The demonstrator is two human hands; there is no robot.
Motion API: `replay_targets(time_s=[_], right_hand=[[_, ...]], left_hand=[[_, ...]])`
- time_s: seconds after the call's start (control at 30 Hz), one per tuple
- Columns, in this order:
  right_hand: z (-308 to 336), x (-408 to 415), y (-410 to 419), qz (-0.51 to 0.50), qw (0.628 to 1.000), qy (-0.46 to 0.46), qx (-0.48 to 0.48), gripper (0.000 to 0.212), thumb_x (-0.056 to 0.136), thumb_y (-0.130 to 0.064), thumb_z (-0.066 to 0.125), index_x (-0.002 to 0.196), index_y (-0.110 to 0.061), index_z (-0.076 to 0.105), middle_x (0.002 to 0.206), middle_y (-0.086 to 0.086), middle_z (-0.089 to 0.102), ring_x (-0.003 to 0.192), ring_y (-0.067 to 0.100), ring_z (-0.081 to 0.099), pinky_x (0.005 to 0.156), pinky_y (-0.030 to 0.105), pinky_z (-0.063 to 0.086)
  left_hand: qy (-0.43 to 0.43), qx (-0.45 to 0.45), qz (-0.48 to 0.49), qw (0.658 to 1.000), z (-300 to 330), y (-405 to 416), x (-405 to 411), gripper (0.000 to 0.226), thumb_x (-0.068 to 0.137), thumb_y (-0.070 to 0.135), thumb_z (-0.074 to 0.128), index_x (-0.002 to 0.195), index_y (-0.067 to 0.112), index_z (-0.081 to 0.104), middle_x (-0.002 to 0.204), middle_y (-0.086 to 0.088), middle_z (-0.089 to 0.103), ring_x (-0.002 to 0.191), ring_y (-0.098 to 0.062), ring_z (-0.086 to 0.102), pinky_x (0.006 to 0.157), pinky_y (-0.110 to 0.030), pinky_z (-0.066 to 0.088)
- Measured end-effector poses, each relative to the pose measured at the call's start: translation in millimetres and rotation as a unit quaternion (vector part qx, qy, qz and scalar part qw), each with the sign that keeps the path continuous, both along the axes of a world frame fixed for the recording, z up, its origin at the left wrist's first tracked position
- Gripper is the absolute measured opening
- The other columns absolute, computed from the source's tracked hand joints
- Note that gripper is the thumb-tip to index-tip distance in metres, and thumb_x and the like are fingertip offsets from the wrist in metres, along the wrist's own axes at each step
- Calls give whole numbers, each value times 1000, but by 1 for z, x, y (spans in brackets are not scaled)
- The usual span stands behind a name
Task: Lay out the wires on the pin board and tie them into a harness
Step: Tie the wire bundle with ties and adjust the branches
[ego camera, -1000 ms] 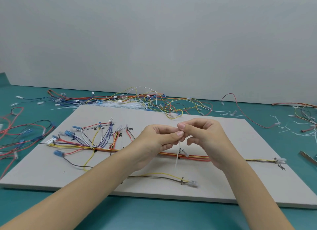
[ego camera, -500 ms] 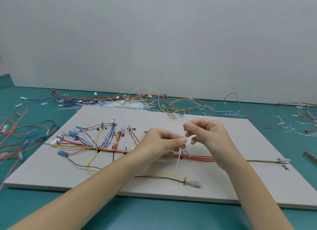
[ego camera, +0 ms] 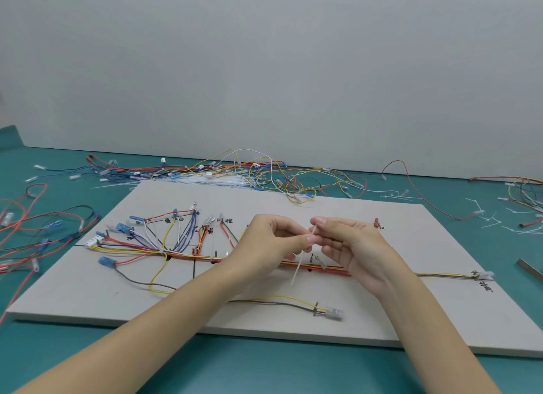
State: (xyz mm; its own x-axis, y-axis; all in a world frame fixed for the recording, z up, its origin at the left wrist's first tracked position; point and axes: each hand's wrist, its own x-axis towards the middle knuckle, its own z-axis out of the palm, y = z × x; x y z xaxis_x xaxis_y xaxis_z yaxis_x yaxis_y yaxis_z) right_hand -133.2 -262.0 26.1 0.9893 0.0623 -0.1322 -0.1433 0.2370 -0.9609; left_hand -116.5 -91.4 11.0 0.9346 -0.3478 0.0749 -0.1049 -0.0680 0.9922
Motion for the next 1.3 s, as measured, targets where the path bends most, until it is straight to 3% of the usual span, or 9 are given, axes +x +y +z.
replay_targets(time_s=[0.3,0.4,0.47,0.53,0.63,0.77,0.97,1.2,1.3], right_hand=[[-6,4,0,24,999,24,13,21,75,-19,70,91,-6,73,78,4,71,66,10,66,54,17,52],[-6,4,-1,3,999,-25,-30,11,84,-14,68,88,-5,73,78,7,71,68,12,65,53,19,50],[-1,7,-5,-64,993,-82,-62,9,87,-10,66,87,-4,72,76,6,71,66,13,64,52,20,49],[3,11,-7,-134,979,-125,-87,9,89,-6,65,85,-5,72,72,5,71,64,11,64,52,19,50],[2,16,-4,-181,960,-174,-124,10,90,-3,64,83,-7,71,71,7,70,62,9,63,54,17,50],[-1,26,-3,-231,931,-230,-167,10,90,-2,63,85,-8,70,74,10,68,62,8,62,56,19,52],[-17,37,2,-204,927,-234,-209,16,91,1,60,83,-10,68,71,4,66,61,3,60,56,19,51],[-29,39,6,-146,935,-215,-241,24,91,0,60,76,-18,67,71,0,69,65,13,61,62,21,50],[-30,37,7,-119,940,-208,-244,22,91,1,59,79,-15,66,70,2,69,64,15,60,59,21,49]], left_hand=[[-35,27,-16,999,1,6,8,6,84,12,74,78,14,75,68,-1,71,64,-10,57,61,-19,50],[-54,56,-26,997,0,7,9,5,83,15,75,78,16,76,69,0,72,61,-6,58,61,-19,48],[-91,130,-47,986,4,15,13,2,80,18,78,79,19,77,75,2,75,64,-2,61,61,-13,46],[-127,214,-64,966,7,24,18,8,76,22,82,83,20,78,80,6,75,68,0,62,62,-10,45],[-169,325,-78,927,3,29,21,21,72,32,85,91,25,78,80,13,66,75,-4,58,68,-18,47],[-218,352,-87,906,-4,25,19,8,82,26,77,89,23,78,82,10,59,78,-6,55,77,-31,49],[-289,438,-81,848,-9,19,13,9,95,29,57,97,23,63,94,10,53,96,-13,48,89,-34,41],[-395,562,-26,727,-20,10,3,21,102,28,33,114,18,48,115,-3,49,107,-24,41,92,-35,36],[-395,577,-17,715,-21,8,0,19,100,25,35,113,17,46,115,-4,48,107,-25,40,89,-36,33]])
